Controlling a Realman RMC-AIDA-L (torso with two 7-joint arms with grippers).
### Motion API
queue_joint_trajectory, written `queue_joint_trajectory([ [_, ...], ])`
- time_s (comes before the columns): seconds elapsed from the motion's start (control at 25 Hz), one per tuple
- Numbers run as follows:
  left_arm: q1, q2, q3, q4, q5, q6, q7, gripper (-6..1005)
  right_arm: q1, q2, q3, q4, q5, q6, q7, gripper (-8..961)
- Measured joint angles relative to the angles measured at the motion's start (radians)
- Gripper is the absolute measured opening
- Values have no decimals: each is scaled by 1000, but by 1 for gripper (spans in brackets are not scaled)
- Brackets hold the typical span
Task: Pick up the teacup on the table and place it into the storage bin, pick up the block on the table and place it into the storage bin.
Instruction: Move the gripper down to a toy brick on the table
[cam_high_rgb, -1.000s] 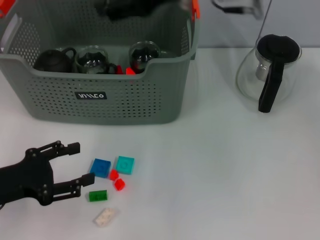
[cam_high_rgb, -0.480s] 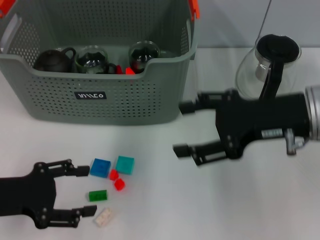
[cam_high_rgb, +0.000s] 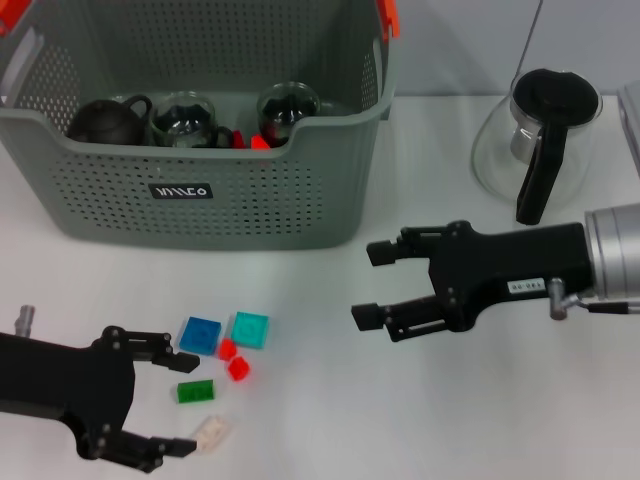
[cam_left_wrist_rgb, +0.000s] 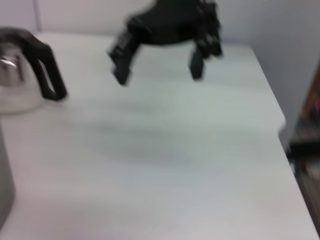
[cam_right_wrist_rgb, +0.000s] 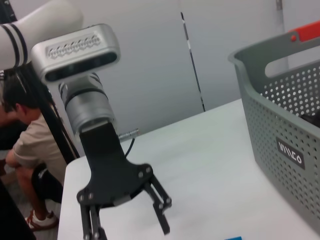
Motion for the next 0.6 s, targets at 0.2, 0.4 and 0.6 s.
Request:
queue_joint_trajectory([
  [0.2, -8, -18, 133, 127, 38, 3, -22, 823, 35, 1, 11, 41, 0, 8, 22, 899],
  [0.4, -16, -18, 329, 217, 52, -8, -94, 818, 45, 0, 11, 73, 1, 18, 30, 902],
  [0.6, -46, -19, 498, 260, 101, -65, -132, 812, 39, 0, 10, 85, 1, 14, 46, 902],
])
